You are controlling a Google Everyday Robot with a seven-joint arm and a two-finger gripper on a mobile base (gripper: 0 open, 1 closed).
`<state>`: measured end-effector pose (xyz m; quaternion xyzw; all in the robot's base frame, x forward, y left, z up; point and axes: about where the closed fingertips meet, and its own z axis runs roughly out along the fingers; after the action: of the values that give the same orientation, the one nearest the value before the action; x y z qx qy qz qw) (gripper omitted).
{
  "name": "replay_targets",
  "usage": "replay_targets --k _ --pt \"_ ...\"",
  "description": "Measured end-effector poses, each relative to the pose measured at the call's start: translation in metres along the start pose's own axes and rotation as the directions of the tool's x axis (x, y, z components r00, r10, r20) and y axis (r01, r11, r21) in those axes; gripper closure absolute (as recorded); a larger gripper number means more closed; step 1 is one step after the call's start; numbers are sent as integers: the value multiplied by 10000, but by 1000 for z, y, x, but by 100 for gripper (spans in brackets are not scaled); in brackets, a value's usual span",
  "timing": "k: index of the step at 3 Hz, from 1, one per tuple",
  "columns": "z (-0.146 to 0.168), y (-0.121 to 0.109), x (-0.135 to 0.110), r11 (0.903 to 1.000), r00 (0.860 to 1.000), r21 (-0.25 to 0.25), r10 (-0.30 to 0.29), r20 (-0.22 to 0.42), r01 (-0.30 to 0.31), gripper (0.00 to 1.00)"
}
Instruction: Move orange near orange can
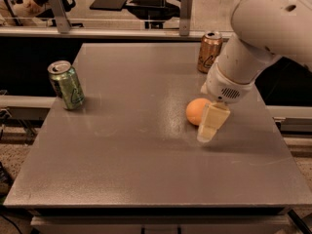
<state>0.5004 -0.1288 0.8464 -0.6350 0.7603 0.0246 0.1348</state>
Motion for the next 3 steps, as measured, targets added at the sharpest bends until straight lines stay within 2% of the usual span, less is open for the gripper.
replay_targets --k 1,2,3 --pt "1 -2 -3 9997 9998 -175 146 157 -143 42" --pt "-3 -8 -4 9980 9981 -305 555 279 -547 65" --pt "-10 -29 8 9863 9862 -217 1640 246 -1635 88"
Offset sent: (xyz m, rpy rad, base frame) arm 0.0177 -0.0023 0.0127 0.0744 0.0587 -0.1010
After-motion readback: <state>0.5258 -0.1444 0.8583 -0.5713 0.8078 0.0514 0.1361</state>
